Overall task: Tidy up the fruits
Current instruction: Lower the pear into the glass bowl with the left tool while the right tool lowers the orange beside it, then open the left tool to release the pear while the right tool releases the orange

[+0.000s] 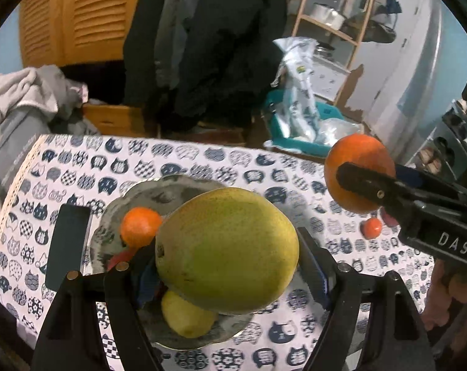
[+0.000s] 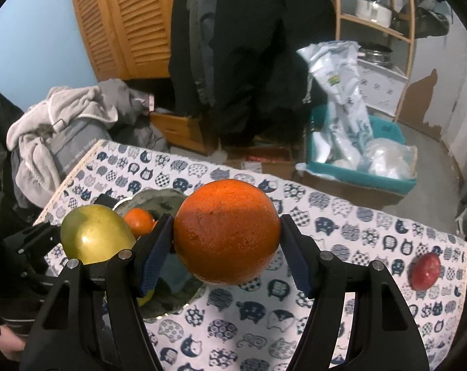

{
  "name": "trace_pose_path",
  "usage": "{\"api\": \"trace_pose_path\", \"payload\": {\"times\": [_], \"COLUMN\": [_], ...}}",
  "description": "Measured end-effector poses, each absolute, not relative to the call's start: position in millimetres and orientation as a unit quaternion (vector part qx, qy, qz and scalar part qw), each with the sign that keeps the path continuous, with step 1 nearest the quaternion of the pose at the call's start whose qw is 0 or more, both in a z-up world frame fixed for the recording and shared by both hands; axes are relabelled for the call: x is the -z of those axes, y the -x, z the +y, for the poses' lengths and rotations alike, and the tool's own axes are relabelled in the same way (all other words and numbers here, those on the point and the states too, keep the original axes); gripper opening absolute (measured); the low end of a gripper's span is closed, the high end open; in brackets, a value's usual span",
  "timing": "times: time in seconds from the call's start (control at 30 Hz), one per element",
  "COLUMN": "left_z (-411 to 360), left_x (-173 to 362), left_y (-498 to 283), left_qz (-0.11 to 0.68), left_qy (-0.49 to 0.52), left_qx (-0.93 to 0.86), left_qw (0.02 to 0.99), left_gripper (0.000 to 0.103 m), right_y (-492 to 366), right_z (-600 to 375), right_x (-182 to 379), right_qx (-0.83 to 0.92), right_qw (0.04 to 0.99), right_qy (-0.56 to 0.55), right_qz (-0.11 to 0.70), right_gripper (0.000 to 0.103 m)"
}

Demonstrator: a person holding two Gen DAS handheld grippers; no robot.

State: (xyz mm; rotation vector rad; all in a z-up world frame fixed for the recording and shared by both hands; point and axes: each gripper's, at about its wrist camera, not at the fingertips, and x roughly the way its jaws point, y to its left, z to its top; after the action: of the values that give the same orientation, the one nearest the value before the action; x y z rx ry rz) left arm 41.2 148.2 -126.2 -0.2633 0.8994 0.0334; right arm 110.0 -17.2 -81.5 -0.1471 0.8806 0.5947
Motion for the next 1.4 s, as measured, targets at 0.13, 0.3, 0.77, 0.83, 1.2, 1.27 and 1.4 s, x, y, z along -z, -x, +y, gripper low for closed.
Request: {"api": "trace_pose_path", "payload": {"times": [0.13, 0.3, 0.77, 0.83, 1.2, 1.27, 1.4], "left_z": [160.5, 168.1, 178.5, 180.8, 178.1, 179.2, 181.4], "left_x": [146.0, 168.3, 204.8, 204.2, 207.8, 207.4, 206.2], "left_y": [-43.1, -47.0, -54.0, -54.6, -54.4, -54.2, -53.3], "left_qz": [0.451, 0.472, 0.513, 0.511, 0.526, 0.526, 0.527], "left_qy": [0.133, 0.135, 0.148, 0.153, 0.144, 0.146, 0.153], "left_qx": [-0.026, -0.032, -0.047, -0.047, -0.047, -0.050, -0.051], "left_qw": [0.882, 0.871, 0.844, 0.844, 0.837, 0.837, 0.835], "left_gripper": [0.080, 0.080, 0.078, 0.073, 0.072, 0.072, 0.072], "right_y": [-113.6, -118.4, -136.7, -138.9, -140.6, -138.9, -137.8], "right_z": [0.8, 16.2, 43.7, 46.1, 54.6, 56.9, 55.0], "right_x": [97.9, 117.7, 165.6, 173.6, 194.1, 196.3, 191.5], "right_qx": [-0.294, -0.301, -0.320, -0.324, -0.332, -0.335, -0.335], "right_qw": [0.849, 0.836, 0.797, 0.791, 0.771, 0.766, 0.773], "right_qy": [0.082, 0.083, 0.066, 0.061, 0.057, 0.060, 0.058], "right_qz": [0.431, 0.452, 0.508, 0.516, 0.541, 0.546, 0.536], "right_gripper": [0.069, 0.069, 0.069, 0.069, 0.069, 0.070, 0.070]}}
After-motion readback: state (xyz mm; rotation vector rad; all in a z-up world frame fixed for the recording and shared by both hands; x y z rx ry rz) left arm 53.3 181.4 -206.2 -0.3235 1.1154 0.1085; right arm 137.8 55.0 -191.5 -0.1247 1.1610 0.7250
